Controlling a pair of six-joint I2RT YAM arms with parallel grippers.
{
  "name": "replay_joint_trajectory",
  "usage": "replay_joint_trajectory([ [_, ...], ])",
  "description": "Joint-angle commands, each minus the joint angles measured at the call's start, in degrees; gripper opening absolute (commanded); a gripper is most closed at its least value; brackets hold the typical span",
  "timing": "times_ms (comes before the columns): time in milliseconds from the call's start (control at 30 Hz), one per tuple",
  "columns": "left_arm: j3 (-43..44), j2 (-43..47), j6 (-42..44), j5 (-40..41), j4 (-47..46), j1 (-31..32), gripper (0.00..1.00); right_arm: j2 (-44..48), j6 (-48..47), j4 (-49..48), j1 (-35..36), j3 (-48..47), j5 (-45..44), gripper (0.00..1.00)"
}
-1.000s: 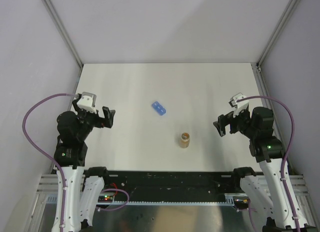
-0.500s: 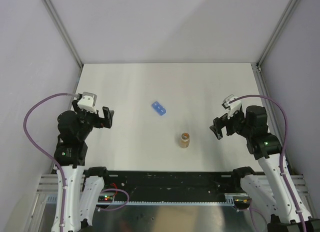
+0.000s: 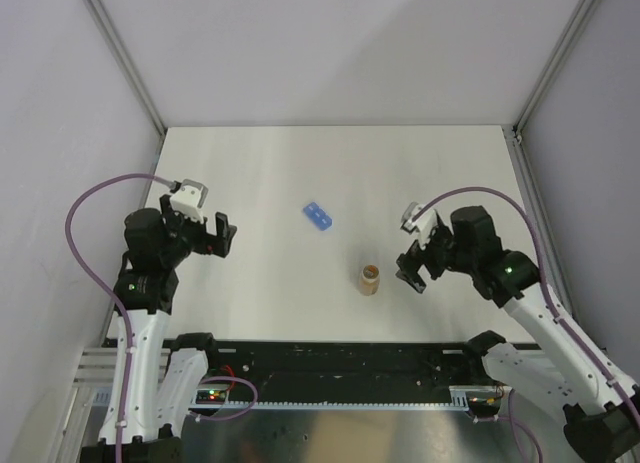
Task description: Sort the pills into containers
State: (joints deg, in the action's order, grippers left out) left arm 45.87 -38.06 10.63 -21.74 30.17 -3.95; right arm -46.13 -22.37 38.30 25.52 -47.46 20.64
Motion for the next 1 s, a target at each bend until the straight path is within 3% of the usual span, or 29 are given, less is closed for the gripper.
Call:
replay_joint_trajectory([
  [0, 1.5, -1.3, 1.7, -2.8, -0.9, -0.4, 0.98, -3.3, -2.5, -0.9, 6.5, -2.5, -3.9, 1.0],
  [400, 1.4, -1.7, 2.9, -3.4, -0.9, -0.4, 0.98, -12.1, -3.6, -2.7, 15.5, -5.3, -3.3, 0.96],
  [967, 1.1, -1.8, 4.0, -4.2, -0.9, -0.4, 0.98, -20.5, -3.5, -8.3, 18.2, -6.3, -1.8, 0.91],
])
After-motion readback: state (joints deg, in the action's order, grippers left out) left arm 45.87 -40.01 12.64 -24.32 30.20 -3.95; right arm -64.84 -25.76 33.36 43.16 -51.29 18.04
